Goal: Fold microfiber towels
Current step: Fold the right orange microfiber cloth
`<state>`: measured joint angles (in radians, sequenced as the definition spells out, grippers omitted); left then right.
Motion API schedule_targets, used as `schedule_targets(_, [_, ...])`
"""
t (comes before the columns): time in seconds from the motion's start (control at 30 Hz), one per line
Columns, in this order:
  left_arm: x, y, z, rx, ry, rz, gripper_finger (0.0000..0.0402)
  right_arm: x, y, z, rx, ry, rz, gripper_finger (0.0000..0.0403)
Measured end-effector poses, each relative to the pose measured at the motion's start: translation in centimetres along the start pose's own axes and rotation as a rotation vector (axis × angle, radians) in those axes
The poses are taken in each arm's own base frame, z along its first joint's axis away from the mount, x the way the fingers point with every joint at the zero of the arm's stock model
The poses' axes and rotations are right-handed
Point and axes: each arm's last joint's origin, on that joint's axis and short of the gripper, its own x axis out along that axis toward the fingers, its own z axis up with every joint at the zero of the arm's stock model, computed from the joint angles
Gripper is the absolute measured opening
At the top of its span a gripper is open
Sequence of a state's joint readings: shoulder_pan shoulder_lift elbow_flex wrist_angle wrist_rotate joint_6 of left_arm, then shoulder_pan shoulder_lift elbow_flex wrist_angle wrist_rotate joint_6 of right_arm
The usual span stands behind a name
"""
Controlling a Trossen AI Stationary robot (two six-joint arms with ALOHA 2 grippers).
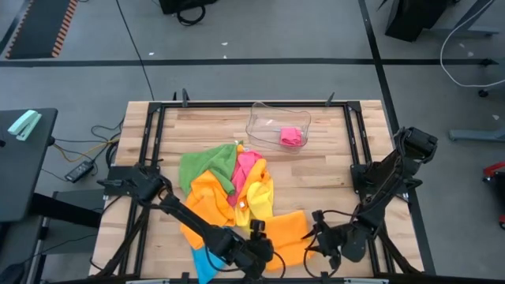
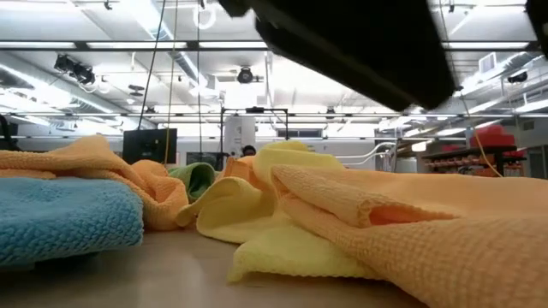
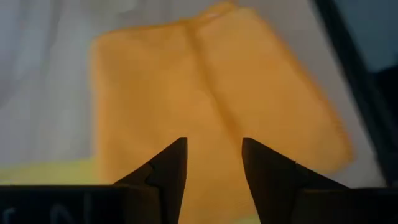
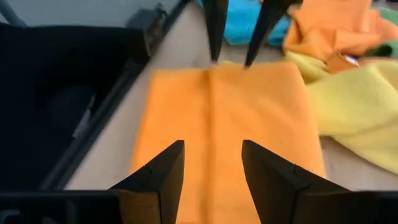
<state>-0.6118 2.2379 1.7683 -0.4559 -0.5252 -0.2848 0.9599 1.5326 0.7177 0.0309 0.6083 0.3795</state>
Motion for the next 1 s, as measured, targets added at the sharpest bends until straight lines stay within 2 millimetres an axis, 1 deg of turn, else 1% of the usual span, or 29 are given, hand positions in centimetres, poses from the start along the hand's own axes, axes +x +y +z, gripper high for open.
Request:
schedule_targets(0.1, [-1.0, 0.9, -0.1, -0.009, 0.046, 0.066, 0.0155, 0.6, -1.0, 0.0, 0.015, 0.036, -0.036, 0.017])
schedule_targets(0.2, [-1.4, 1.3, -0.3, -0.009, 0.075, 0.105, 0.0148, 1.2, -2.0, -0.1, 0.013, 0.068, -0.033, 0.017])
schedule_targets(0.27, [-1.2, 1.5, -0.6, -0.011, 0.083, 0.11, 0.0142, 1.6, -2.6, -0.4, 0.009, 0.092, -0.019, 0.017])
schedule_targets(0.37, [-0.5, 1.7, -2.1, 0.011, 0.132, 0.126, 0.0134, 1.9, -3.6, -1.3, 0.007, 0.127, -0.02, 0.017])
schedule_targets(0.43, [0.0, 2.0, -3.0, 0.008, 0.156, 0.139, 0.0128, 1.8, -4.2, -1.9, 0.023, 0.131, -0.021, 0.017])
schedule_targets(0.5, [0.0, 2.7, -3.6, 0.008, 0.171, 0.146, 0.0123, 1.5, -4.8, -2.1, 0.046, 0.108, -0.005, 0.017])
schedule_targets(0.67, [-1.8, 5.0, -3.5, -0.061, 0.113, 0.118, 0.011, 0.0, -5.9, -2.2, 0.083, 0.037, 0.02, 0.017])
schedule_targets(0.73, [-2.1, 5.9, -4.0, -0.093, 0.099, 0.095, 0.0109, -0.5, -6.4, -2.3, 0.101, 0.015, 0.019, 0.017])
schedule_targets(0.87, [-1.8, 7.5, -4.9, -0.248, 0.047, 0.002, 0.0113, -0.8, -7.5, -2.3, 0.158, -0.016, -0.003, 0.017])
schedule_targets(1.0, [-0.2, 8.5, -6.9, -0.36, 0.054, -0.107, 0.0139, -0.1, -8.4, -3.3, 0.178, 0.0, -0.048, 0.0172])
